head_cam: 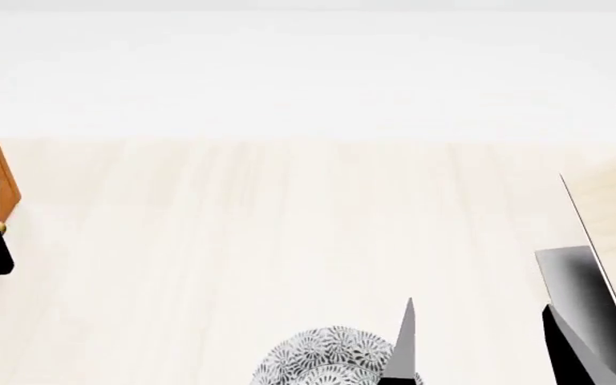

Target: Close the top drawer of the cabinet and put the bowl on top of it.

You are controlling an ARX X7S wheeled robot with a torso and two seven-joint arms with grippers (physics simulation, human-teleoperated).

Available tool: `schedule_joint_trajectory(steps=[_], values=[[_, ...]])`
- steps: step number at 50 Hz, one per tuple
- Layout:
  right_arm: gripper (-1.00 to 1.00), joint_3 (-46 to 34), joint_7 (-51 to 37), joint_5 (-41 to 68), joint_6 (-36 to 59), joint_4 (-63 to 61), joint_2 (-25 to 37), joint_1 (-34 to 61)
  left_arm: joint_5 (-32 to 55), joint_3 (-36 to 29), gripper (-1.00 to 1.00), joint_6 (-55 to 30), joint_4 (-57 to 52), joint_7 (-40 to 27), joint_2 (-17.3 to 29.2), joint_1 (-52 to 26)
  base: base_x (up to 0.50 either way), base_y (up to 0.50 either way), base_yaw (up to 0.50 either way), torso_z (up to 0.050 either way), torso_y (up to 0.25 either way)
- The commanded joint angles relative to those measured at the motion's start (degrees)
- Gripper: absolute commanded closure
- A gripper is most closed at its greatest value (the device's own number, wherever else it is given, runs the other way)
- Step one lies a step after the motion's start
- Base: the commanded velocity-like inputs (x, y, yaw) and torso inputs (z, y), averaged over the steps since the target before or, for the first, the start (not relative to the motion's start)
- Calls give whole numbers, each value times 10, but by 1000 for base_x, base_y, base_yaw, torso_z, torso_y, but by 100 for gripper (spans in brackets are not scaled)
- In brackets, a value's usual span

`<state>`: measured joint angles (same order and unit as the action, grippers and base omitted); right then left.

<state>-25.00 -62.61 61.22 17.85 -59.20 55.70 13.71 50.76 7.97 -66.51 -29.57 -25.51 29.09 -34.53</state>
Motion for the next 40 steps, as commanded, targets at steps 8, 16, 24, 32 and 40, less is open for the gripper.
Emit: schedule_joint_trajectory(steps=[8,16,24,32,40], values=[[-100,-22,-1,-20,-33,2,19,-15,-68,-48,-100,48,71,7,4,-26,0,0,0,0,0],[-100,-32,-6,-17,-31,0,20,-3,-99,-63,-100,79,100,11,8,-22,0,0,0,0,0],[-100,-42,-16,-12,-33,-3,26,9,-112,-72,-100,95,124,18,10,-20,0,0,0,0,0],[-100,-50,-15,-15,-39,3,27,13,-135,-80,-100,115,154,16,10,-21,0,0,0,0,0],[-100,-56,-17,-19,-45,6,31,11,-153,-85,-100,142,204,23,7,-33,0,0,0,0,0]])
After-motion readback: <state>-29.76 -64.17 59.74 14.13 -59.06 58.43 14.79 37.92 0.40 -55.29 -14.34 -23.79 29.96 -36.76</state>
